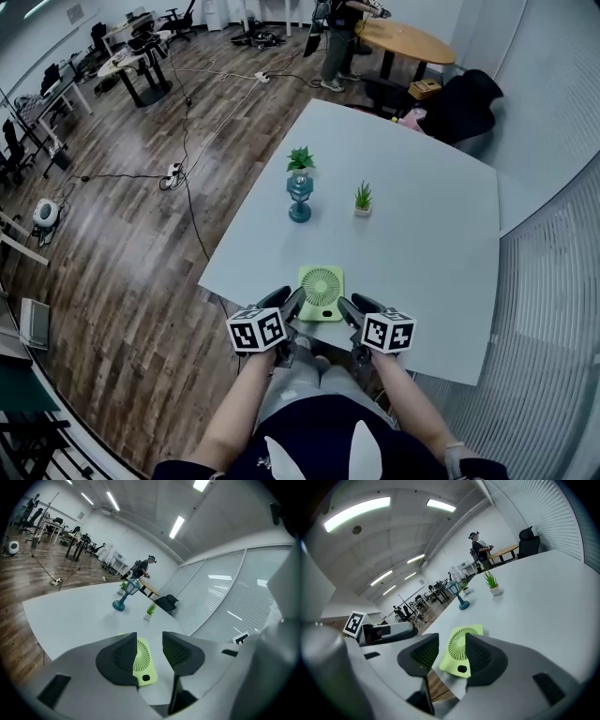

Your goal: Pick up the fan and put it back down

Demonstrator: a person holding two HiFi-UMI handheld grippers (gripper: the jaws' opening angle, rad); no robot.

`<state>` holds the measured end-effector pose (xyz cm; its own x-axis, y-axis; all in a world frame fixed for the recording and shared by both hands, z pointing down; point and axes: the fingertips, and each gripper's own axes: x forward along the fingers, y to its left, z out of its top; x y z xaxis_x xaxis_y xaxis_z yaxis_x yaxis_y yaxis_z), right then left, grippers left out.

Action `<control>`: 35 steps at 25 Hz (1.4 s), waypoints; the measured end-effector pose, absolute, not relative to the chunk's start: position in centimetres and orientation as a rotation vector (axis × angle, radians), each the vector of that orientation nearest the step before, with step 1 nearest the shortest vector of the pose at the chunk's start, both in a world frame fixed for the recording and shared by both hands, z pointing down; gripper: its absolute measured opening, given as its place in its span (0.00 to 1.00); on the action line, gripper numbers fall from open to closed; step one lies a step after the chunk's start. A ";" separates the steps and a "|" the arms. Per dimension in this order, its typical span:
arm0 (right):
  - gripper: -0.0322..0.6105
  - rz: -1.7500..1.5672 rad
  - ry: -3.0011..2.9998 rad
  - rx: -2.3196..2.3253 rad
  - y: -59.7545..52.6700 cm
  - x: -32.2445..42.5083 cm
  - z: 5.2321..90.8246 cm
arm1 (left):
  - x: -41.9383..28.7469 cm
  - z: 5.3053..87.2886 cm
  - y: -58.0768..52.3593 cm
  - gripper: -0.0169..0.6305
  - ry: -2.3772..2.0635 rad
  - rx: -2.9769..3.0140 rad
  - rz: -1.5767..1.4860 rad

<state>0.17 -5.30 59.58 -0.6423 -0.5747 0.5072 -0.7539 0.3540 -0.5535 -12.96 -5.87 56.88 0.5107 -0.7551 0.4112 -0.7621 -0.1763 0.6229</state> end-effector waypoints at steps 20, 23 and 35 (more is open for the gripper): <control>0.06 0.830 -2.505 1.152 -1.7 -0.6 54.2 | -9.8 53.1 -1.7 0.08 -1.311 2.151 0.162; 0.06 0.804 -2.520 1.155 -1.5 -0.9 53.8 | -9.7 52.7 -1.5 0.07 -1.321 2.190 0.216; 0.06 0.728 -2.537 1.163 0.3 -1.4 52.6 | -9.2 51.6 0.0 0.07 -1.347 2.276 0.276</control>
